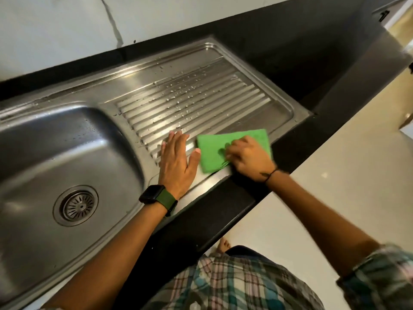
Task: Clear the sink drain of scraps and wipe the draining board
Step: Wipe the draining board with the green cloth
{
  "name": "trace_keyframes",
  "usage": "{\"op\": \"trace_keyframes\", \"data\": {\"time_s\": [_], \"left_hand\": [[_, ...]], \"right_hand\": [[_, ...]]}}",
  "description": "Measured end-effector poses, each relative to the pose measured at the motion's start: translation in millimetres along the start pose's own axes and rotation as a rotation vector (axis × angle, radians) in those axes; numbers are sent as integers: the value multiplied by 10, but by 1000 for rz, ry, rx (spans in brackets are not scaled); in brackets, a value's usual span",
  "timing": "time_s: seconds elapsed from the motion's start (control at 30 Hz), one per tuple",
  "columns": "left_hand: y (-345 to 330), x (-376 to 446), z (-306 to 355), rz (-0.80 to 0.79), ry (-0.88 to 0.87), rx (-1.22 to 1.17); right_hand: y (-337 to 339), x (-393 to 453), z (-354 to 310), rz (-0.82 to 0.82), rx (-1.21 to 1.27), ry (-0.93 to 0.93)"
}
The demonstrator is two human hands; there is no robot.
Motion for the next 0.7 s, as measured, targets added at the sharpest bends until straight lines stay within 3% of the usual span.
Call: {"op": "trace_keyframes", "data": {"time_s": [0.17, 0.3, 0.4, 0.5, 0.7], "left_hand": [[-154, 108, 8, -45, 4, 67], [-148, 113, -29, 9, 72, 0], [-134, 117, -2, 5, 95, -59], [-102, 107, 42, 5, 105, -118], [-64, 106, 94, 100, 146, -212]], "right_hand": [[555, 221, 1379, -64, -101, -307], [550, 382, 1682, -20, -102, -353], [386, 369, 1599, 73, -6, -462], [319, 427, 1342, 37, 30, -496], [12, 381, 134, -58, 95, -241]]}}
Point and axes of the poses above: each hand's wrist, its own x-axis towards the middle knuckle, its own y-axis out of the back of the hand, z = x × y, the point moved 1 cm from there along x, towards the middle knuckle, and after that the axes turned 4 degrees about x, right-handed, at the moved point
